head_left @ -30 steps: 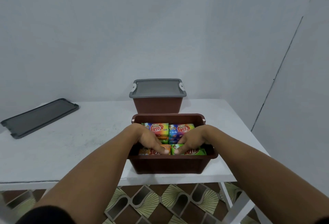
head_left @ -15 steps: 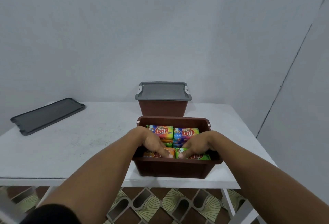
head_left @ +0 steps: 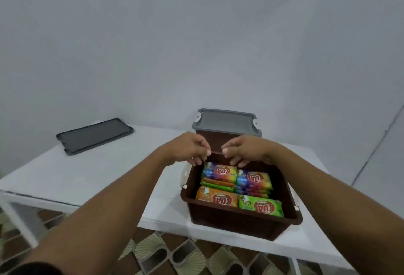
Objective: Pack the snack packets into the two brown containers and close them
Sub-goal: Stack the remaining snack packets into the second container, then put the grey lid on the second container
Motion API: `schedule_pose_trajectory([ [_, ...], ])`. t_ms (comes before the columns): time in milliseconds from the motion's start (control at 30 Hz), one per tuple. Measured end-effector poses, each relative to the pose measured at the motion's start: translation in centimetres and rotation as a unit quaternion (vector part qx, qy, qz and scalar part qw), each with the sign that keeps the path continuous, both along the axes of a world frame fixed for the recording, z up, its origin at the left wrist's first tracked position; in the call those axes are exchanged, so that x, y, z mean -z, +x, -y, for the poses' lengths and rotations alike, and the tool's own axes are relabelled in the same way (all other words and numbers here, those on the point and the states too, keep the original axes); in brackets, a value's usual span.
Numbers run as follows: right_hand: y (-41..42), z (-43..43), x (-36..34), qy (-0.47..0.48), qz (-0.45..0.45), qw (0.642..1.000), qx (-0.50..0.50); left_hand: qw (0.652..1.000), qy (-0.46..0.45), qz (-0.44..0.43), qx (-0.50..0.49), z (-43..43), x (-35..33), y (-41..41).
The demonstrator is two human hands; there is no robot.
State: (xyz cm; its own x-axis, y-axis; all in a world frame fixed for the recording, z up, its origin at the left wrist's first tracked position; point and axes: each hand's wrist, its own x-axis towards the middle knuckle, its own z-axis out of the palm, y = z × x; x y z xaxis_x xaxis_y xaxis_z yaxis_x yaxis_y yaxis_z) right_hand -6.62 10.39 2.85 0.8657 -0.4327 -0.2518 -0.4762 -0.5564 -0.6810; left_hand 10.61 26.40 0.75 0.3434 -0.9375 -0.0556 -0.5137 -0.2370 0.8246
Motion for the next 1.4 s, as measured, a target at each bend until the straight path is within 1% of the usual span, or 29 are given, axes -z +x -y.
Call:
schedule_pose_trajectory([
  [67,2.8,-1.2,-0.1,-0.049,0.055,0.997,0.007,0.995,-0.063,-0.005,-0.072,-1.5,-0.1,1.9],
  [100,4.5,-1.9,-0.1,-0.055,0.082,0.995,0.013,0.992,-0.081,-0.008,-0.100,-2.3,-0.1,3.1],
  [200,9.6,-4.0,0.1,-0.014,0.144,0.989,0.036,0.982,-0.108,-0.040,-0.151,-4.8,0.2,7.0],
  [333,17.2,-6.5,0.8,0.015,0.192,0.981,0.033,0.968,-0.128,-0.069,-0.203,-8.1,1.3,13.2],
  [533,29.5,-9.4,2.0,0.098,0.217,0.970,0.053,0.949,-0.145,-0.094,-0.263,-12.3,2.6,24.7],
  [700,39.1,-10.7,2.8,0.134,0.203,0.968,0.065,0.928,-0.154,-0.140,-0.309,-15.7,3.5,33.0],
  [767,42.5,-11.0,3.0,0.143,0.203,0.966,0.068,0.919,-0.151,-0.140,-0.337,-17.1,3.8,36.0],
  [833,45.3,-11.3,3.3,0.152,0.196,0.966,0.070,0.909,-0.139,-0.134,-0.368,-18.2,4.2,38.4],
  [1033,53.8,-10.8,5.9,0.170,0.152,0.971,0.066,0.857,-0.107,-0.202,-0.461,-20.7,7.3,44.7],
  [1167,58.4,-9.5,8.3,0.172,0.126,0.974,0.078,0.830,-0.064,-0.210,-0.513,-21.2,10.1,47.4],
  [1200,59.4,-9.2,8.9,0.170,0.118,0.975,0.079,0.824,-0.040,-0.195,-0.531,-21.1,10.8,48.1],
  [1267,61.1,-8.8,9.9,0.141,0.105,0.983,0.060,0.821,0.046,-0.114,-0.557,-20.9,11.9,49.3],
  [1333,62.3,-8.5,10.8,0.071,0.080,0.994,0.007,0.822,0.129,-0.038,-0.553,-20.5,12.2,50.1],
  [1400,63.1,-8.3,11.5,0.004,0.034,0.998,-0.047,0.823,0.168,-0.011,-0.543,-19.8,12.3,50.5],
])
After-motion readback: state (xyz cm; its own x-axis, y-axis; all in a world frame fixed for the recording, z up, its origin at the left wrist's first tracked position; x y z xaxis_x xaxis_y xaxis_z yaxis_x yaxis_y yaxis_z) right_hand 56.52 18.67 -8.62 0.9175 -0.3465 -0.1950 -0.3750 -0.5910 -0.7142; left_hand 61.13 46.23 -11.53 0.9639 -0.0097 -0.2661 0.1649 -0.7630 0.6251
